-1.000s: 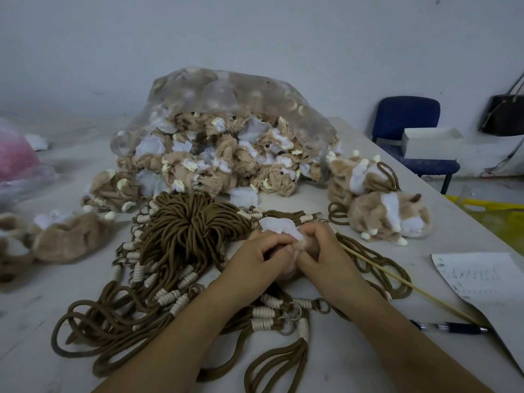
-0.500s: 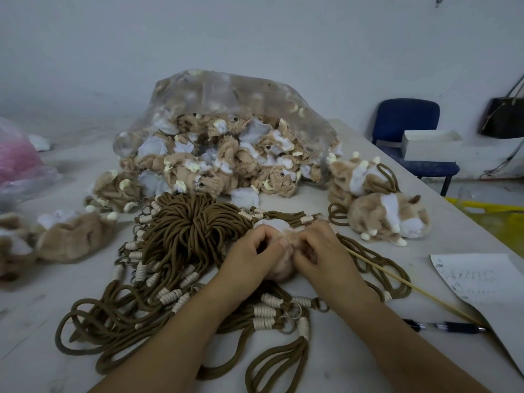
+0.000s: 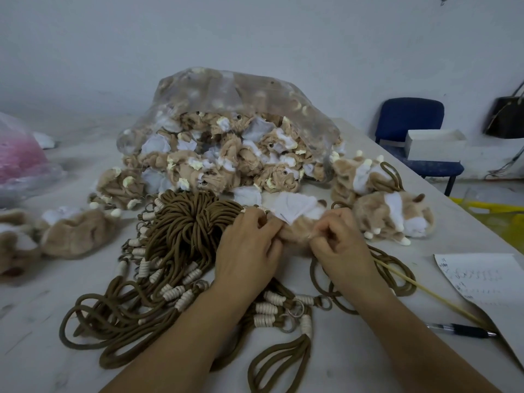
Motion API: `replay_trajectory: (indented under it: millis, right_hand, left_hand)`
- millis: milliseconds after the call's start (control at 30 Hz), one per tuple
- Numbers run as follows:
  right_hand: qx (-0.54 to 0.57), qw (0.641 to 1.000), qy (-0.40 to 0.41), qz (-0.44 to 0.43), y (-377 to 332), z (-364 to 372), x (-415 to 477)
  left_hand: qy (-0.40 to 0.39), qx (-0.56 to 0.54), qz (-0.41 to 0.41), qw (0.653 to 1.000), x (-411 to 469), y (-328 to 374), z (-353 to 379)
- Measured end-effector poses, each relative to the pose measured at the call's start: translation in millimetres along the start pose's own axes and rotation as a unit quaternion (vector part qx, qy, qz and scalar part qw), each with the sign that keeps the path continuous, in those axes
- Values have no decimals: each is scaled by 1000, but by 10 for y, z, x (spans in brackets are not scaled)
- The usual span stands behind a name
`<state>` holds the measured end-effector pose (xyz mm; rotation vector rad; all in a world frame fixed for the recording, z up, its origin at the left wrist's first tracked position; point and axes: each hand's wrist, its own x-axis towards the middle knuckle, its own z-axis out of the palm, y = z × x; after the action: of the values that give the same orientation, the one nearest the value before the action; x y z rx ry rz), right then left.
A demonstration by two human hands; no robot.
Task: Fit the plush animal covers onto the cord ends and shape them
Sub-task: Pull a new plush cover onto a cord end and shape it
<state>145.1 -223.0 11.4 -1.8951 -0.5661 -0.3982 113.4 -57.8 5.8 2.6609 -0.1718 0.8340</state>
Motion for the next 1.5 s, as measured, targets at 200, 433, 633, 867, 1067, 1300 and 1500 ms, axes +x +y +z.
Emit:
replay_trajectory:
  millis: [200, 433, 633, 867, 1067, 1300, 1500]
  right_hand:
    - [69, 993, -56, 83, 96, 34, -32]
    - [335, 911, -94, 223, 127, 9, 25]
    - [257, 945, -99, 175, 44, -2, 3]
    - [-32, 977, -205, 52, 50, 24, -76]
    - [-14, 993, -100, 60, 79, 25, -30]
    - [259, 932, -120, 223, 14, 41, -60]
    - [288, 926, -101, 223, 35, 24, -34]
  left_hand:
    - [-11, -206, 68, 976, -44, 105, -5]
    - [-33, -198, 146, 969, -50, 161, -8]
    - [-6, -238, 50, 970, -74, 125, 24]
    - [65, -244, -105, 962, -30, 67, 2]
    - [55, -260, -162, 950, -10, 106, 19]
    - [19, -292, -184, 938, -36, 63, 23]
    - [7, -332, -159, 930, -54, 156, -18]
